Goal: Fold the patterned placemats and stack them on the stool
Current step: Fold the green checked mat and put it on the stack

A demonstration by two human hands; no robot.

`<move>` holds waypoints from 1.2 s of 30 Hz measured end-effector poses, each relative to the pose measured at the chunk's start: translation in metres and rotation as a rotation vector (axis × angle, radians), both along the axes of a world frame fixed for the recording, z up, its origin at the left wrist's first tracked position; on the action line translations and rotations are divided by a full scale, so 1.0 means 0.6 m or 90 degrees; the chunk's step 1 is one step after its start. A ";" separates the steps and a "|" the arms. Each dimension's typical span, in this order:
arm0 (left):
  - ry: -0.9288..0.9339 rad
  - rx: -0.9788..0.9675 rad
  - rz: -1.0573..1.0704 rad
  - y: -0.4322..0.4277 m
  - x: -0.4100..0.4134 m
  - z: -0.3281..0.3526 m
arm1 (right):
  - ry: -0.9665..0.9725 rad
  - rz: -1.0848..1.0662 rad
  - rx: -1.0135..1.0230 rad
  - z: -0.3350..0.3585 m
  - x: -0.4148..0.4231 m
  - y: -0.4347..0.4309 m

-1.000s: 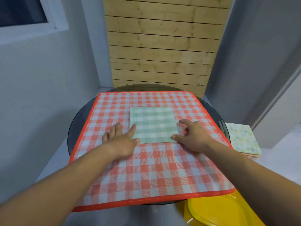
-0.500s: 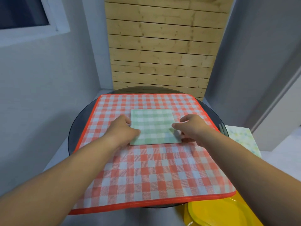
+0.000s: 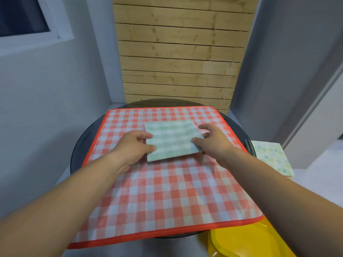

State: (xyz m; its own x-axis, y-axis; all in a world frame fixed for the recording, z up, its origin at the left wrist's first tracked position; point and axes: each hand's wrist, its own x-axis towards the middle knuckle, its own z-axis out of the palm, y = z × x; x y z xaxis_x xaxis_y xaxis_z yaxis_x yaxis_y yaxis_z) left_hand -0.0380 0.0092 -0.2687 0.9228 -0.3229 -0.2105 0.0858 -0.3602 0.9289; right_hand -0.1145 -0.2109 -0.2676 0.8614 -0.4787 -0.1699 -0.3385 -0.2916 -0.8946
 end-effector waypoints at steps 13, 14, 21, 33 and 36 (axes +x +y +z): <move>-0.146 -0.182 -0.180 -0.238 -0.137 0.005 | -0.155 -0.167 0.054 0.028 -0.181 -0.224; -0.141 -0.185 -0.193 -0.272 -0.150 0.001 | -0.154 -0.193 0.046 0.029 -0.201 -0.249; -0.096 -0.203 -0.227 -0.488 -0.265 -0.056 | -0.132 -0.344 0.019 0.002 -0.336 -0.415; -0.009 -0.082 -0.150 -0.691 -0.186 -0.174 | -0.106 -0.387 0.072 -0.159 -0.266 -0.576; 0.010 -0.031 -0.092 -0.722 -0.154 -0.220 | -0.105 -0.369 0.097 -0.204 -0.219 -0.596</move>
